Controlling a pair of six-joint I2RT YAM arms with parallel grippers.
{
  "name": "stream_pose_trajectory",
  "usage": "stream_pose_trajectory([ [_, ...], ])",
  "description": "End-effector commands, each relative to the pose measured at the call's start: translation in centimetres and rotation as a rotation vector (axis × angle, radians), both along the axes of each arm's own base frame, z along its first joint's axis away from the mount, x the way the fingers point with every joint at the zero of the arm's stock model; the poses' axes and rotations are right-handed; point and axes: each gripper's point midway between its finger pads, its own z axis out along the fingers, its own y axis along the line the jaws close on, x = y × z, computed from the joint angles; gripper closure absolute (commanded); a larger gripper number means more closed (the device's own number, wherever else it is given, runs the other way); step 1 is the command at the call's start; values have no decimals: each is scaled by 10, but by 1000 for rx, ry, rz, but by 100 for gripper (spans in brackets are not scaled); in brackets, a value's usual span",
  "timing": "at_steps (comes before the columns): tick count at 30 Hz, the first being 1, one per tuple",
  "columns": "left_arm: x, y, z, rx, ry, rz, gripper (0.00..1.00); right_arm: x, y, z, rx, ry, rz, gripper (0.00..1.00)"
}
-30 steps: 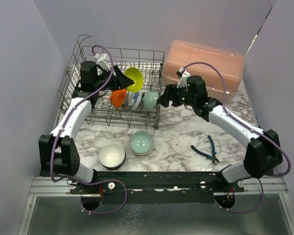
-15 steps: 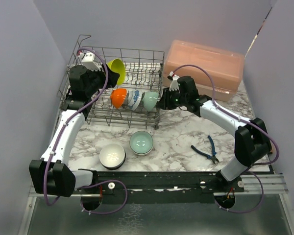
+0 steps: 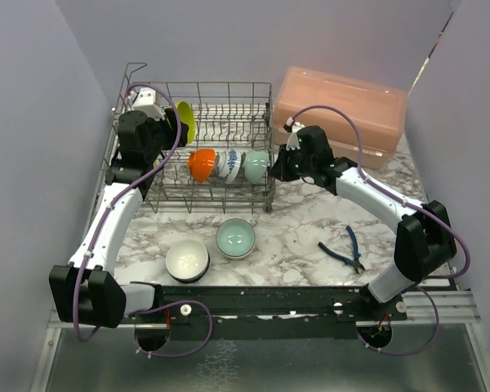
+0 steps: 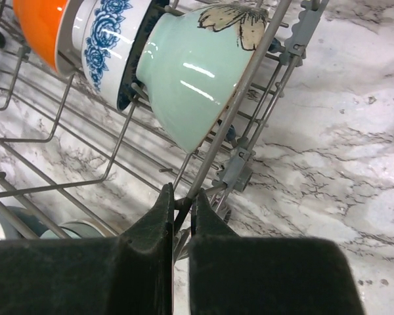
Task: Load the bowls into the dish rack
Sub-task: Adjust the dish rack at the center of the board, then turn the bowl upside down on the dish rack.
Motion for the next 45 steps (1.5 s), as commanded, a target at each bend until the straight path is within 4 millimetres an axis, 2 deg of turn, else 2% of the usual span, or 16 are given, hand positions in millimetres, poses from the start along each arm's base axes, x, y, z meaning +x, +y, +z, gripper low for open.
stream_pose_trajectory([
  [1, 7, 20, -5, 53, 12, 100, 100, -10, -33, -3, -138, -18, -11, 100],
  [4, 9, 24, -10, 62, 29, 113, 100, -16, -31, 3, -120, -37, 16, 99],
  [6, 10, 27, -12, 66, 36, 126, 100, -21, -26, 13, -82, -65, 50, 92],
  [7, 11, 30, -14, 72, 40, 140, 100, -24, -24, 20, -58, -78, 59, 87],
  [11, 14, 36, -21, 90, 62, 165, 100, -33, -18, 48, 35, -127, 72, 56],
  [14, 16, 40, -26, 111, 79, 184, 100, -39, -15, 66, 106, -170, 81, 38],
  [17, 17, 49, -31, 149, 99, 220, 100, -48, -9, 78, 168, -183, 110, 27],
  [21, 18, 63, -36, 201, 125, 278, 100, -56, -5, 82, 214, -187, 132, 15],
  [28, 19, 86, -49, 304, 175, 377, 100, -62, -5, 75, 228, -175, 140, 5],
  [35, 20, 110, -70, 472, 250, 433, 100, -62, -6, 72, 218, -174, 143, 3],
  [45, 27, 132, -90, 559, 322, 516, 100, -68, -6, 69, 220, -168, 159, 0],
])
